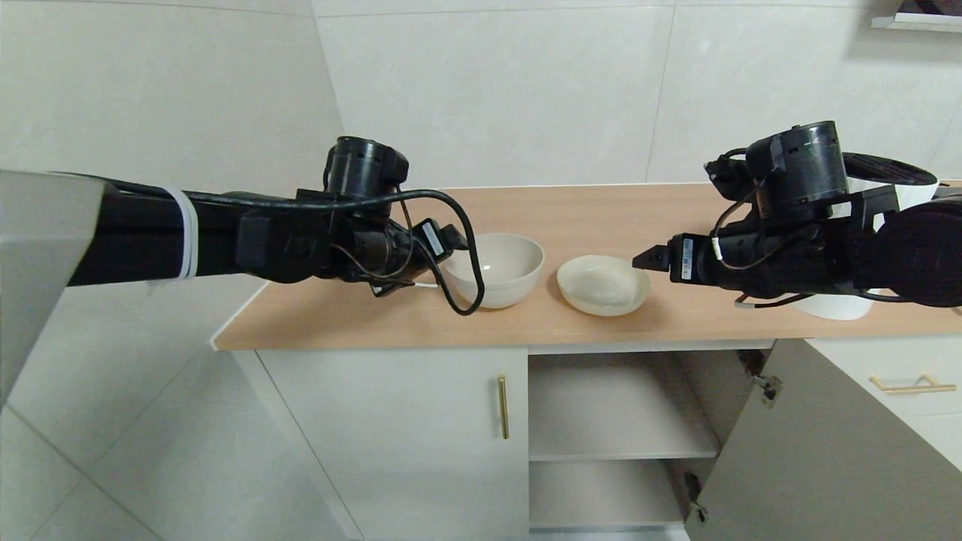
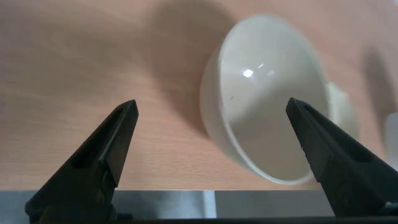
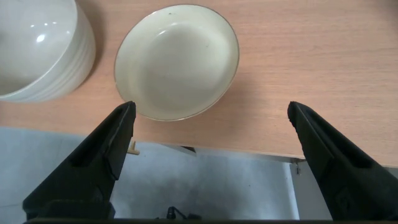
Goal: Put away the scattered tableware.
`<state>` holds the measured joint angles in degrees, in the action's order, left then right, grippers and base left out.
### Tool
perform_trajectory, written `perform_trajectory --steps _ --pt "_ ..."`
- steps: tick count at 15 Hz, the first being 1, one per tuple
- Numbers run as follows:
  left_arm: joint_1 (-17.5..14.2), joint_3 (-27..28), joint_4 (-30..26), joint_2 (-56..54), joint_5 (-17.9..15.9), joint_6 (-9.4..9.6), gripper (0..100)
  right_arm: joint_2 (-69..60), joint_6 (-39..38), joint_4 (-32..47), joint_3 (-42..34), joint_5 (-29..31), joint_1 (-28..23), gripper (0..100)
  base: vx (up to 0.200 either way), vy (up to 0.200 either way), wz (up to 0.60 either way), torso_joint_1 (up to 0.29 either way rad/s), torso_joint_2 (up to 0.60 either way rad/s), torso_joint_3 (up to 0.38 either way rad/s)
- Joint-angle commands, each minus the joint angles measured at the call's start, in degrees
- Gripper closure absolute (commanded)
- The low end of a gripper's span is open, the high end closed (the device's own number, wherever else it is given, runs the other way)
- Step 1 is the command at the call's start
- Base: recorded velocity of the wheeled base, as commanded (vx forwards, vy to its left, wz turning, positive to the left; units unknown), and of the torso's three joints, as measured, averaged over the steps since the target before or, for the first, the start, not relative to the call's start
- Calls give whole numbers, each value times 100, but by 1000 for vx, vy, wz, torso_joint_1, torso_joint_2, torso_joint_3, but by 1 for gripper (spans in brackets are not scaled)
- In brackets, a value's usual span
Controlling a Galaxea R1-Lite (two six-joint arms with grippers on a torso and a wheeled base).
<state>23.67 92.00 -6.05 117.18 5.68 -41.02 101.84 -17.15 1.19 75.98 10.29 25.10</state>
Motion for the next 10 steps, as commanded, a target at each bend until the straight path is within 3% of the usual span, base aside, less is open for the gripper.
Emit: perform_trajectory --steps 1,10 --pt "41 11 -2 192 3 -2 0 -15 1 4 -22 -1 4 0 0 0 0 0 0 0" --pt "137 37 -2 332 3 -2 0 -24 1 4 -84 -9 4 0 0 0 0 0 0 0"
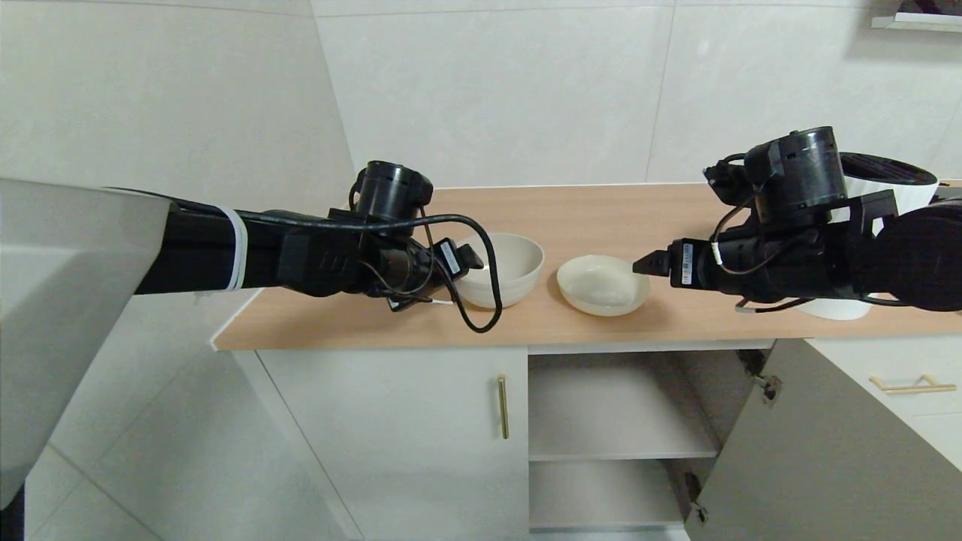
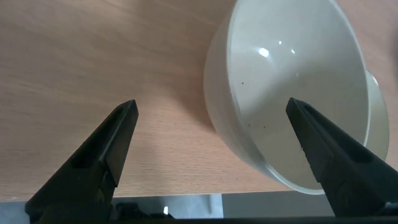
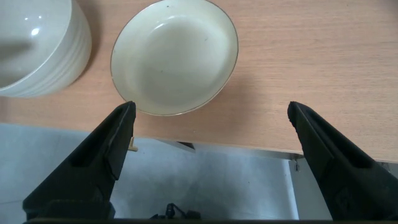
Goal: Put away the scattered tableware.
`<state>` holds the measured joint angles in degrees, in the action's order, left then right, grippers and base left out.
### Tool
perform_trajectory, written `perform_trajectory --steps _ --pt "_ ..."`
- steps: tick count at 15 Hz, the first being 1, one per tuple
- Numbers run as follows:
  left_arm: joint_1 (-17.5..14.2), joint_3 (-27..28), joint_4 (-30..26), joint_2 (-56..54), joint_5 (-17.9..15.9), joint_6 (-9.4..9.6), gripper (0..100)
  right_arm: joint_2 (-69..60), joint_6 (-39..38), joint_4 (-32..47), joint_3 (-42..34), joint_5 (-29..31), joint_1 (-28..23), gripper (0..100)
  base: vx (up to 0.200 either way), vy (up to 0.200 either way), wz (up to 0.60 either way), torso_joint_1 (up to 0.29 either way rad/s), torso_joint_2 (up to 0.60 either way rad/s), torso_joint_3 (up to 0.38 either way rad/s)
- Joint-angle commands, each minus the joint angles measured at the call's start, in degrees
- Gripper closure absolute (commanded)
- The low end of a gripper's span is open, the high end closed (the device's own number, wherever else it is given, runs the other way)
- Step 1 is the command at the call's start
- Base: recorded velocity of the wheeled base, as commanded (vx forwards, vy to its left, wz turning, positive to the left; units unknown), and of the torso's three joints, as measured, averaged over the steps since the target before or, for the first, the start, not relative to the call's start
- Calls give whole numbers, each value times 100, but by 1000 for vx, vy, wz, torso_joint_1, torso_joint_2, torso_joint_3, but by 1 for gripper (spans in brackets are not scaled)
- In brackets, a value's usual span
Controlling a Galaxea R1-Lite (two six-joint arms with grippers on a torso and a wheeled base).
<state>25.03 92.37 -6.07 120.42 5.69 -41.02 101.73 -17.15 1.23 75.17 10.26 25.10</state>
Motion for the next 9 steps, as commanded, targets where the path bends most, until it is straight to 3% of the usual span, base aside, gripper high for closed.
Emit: perform_trajectory --steps 1,2,9 --pt "2 0 1 8 2 -2 0 -13 1 0 -2 2 4 0 0 0 0 0 0 0" --pt "2 0 1 8 2 -2 100 -13 1 0 -2 2 4 0 0 0 0 0 0 0" --pt "2 -43 1 -185 55 -29 100 -13 1 44 42 -16 4 0 0 0 0 0 0 0"
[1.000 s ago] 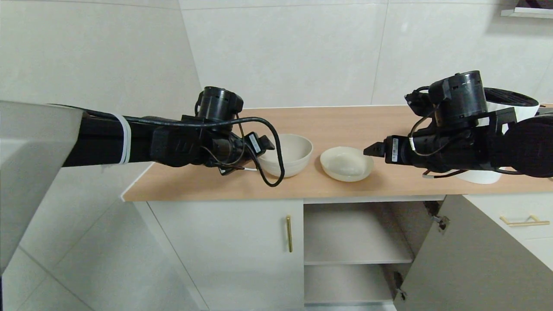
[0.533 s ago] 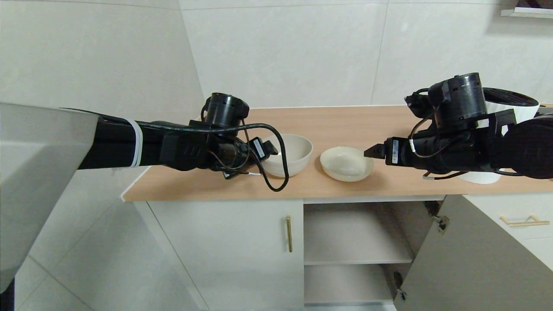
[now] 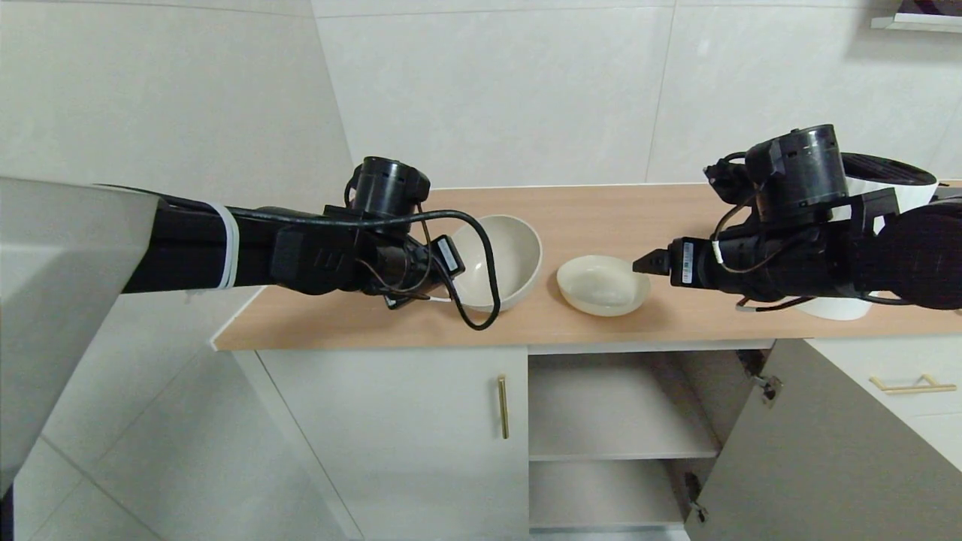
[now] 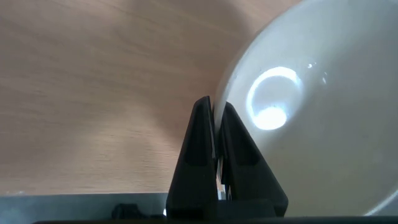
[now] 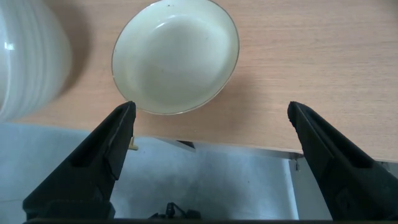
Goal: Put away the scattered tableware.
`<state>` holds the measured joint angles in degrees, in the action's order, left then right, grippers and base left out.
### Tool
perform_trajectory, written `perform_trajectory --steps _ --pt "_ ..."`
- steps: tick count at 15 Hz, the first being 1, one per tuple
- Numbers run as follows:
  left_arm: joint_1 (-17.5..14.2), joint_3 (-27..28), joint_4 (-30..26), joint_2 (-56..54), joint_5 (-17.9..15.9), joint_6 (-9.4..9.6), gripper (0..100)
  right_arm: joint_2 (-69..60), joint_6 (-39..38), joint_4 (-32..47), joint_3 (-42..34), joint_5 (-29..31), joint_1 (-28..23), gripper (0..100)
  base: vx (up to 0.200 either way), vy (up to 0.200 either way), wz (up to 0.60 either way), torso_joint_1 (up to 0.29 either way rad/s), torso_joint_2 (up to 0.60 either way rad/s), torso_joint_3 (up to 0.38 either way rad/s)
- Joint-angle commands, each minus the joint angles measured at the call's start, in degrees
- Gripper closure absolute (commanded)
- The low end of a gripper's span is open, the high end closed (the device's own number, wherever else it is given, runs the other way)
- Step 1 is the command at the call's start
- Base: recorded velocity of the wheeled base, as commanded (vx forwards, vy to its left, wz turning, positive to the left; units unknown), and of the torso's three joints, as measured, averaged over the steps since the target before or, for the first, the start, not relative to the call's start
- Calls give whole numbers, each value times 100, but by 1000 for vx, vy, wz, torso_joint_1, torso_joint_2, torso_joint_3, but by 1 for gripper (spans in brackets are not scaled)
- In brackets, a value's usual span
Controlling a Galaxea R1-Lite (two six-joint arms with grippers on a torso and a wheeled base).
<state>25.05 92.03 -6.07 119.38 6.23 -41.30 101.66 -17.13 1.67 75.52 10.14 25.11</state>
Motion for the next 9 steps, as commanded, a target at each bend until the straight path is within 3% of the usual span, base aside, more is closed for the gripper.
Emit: perform_trajectory --steps 1,3,7,9 --pt "0 -18 1 -117 1 -1 100 3 -1 0 7 5 2 0 0 0 0 0 0 0" --pt "0 -36 1 -152 1 -1 100 91 -1 -18 24 14 2 0 0 0 0 0 0 0" --pt "9 -431 9 -530 -52 43 100 926 -1 -70 332 911 2 0 0 0 0 0 0 0" --pt "9 -466 9 -565 -52 52 100 1163 -1 -308 420 1034 -6 0 0 0 0 0 0 0"
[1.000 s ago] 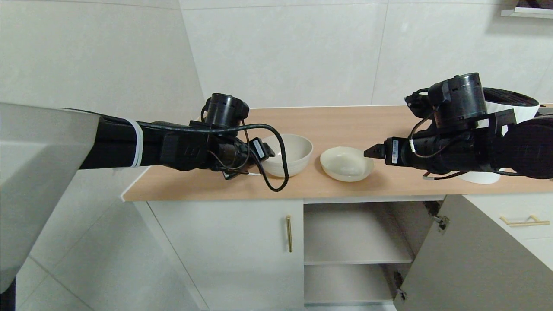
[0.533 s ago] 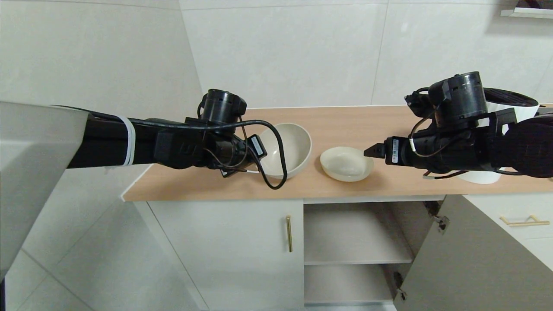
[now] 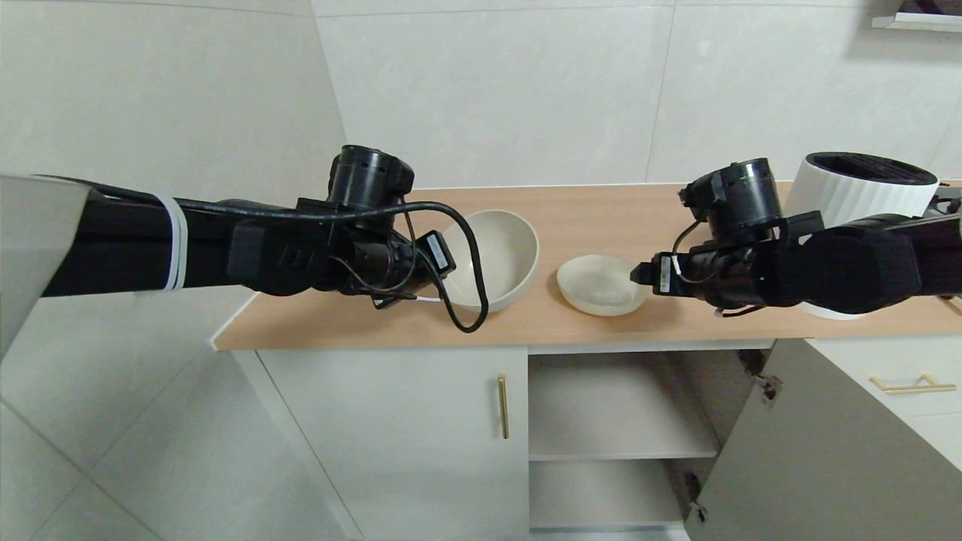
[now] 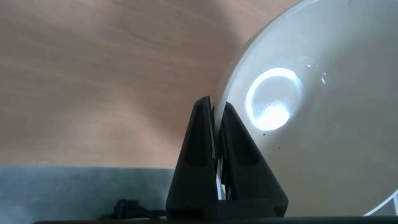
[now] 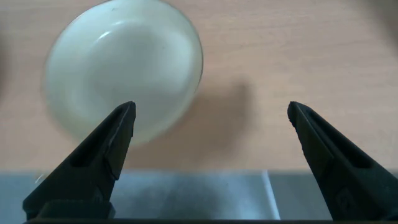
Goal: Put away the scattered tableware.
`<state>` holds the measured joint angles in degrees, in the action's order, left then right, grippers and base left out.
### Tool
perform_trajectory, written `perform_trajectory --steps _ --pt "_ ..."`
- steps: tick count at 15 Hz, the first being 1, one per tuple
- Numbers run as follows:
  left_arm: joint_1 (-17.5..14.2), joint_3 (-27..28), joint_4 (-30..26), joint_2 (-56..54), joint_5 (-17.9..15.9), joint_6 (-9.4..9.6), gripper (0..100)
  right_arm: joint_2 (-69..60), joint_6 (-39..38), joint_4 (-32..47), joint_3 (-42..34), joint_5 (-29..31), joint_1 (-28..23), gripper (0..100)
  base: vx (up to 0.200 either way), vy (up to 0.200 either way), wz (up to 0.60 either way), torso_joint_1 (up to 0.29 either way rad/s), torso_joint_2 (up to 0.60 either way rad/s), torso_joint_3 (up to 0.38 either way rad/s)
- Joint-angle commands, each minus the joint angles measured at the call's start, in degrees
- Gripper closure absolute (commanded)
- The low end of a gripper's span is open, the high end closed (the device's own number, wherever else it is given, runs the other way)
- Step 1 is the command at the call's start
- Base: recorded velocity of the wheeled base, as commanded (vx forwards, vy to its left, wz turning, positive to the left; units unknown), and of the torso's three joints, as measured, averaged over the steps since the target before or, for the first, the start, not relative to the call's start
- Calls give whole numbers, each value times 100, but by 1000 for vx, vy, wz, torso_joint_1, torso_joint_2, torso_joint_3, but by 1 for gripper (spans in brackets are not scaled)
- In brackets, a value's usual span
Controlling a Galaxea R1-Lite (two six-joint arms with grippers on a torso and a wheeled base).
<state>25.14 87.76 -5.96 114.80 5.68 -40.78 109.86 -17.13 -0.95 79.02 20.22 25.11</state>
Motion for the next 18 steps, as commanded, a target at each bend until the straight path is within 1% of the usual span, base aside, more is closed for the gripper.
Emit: perform_trajectory --steps 1,2,3,5,8,11,15,16,18 --pt "0 -66 -2 -124 3 0 100 369 -1 -89 70 25 -15 0 0 0 0 0 0 0" --pt "0 -154 -2 -151 3 167 100 440 -1 -213 79 34 -50 0 0 0 0 0 0 0" --pt "9 -198 -2 -160 3 202 100 484 -1 -300 87 34 -50 0 0 0 0 0 0 0" --pt "35 -224 7 -177 3 211 100 642 -10 -503 175 69 -50 0 0 0 0 0 0 0" --pt "35 -233 7 -177 3 211 100 888 -98 -529 377 201 -59 0 0 0 0 0 0 0" --pt "35 -233 7 -168 3 211 100 1028 -124 -529 492 184 -191 0 0 0 0 0 0 0" --pt "35 -233 7 -177 12 211 100 1055 -142 -538 500 175 -209 0 0 0 0 0 0 0" --pt "35 -233 -2 -177 12 211 100 1037 -159 -538 492 175 -209 100 0 0 0 0 0 0" --pt "35 -233 7 -168 12 211 100 1020 -186 -538 483 175 -209 100 0 0 0 0 0 0"
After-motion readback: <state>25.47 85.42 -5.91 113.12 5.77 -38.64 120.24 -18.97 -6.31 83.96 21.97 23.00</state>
